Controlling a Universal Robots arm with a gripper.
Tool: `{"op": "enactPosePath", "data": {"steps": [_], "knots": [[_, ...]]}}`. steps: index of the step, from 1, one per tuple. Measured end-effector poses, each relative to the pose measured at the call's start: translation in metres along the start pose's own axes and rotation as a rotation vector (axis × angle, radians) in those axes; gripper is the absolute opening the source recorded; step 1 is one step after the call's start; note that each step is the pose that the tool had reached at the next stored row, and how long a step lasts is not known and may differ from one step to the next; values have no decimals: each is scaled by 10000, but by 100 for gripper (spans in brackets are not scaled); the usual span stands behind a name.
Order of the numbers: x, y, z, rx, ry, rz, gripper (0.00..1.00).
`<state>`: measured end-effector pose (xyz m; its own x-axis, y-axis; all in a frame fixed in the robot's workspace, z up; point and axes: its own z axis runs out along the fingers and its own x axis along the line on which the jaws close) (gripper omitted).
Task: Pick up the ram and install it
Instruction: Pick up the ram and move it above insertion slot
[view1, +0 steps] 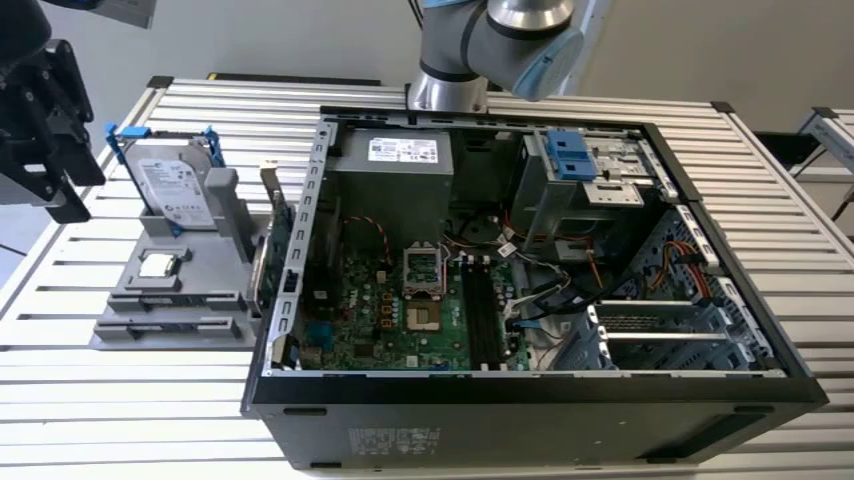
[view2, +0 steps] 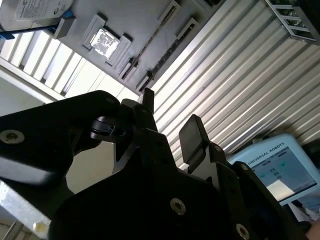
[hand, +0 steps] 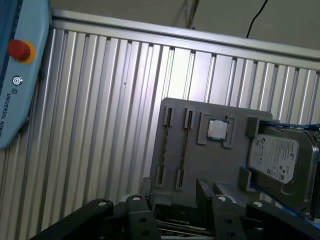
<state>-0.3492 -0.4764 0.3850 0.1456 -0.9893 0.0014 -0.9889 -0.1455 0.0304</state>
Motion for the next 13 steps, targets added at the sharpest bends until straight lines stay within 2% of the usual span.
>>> {"op": "enactPosePath", "data": {"steps": [5, 13], "knots": [[0, 0, 2, 1, -2, 8, 100], [0, -2, 53, 2, -48, 823, 100]]}}
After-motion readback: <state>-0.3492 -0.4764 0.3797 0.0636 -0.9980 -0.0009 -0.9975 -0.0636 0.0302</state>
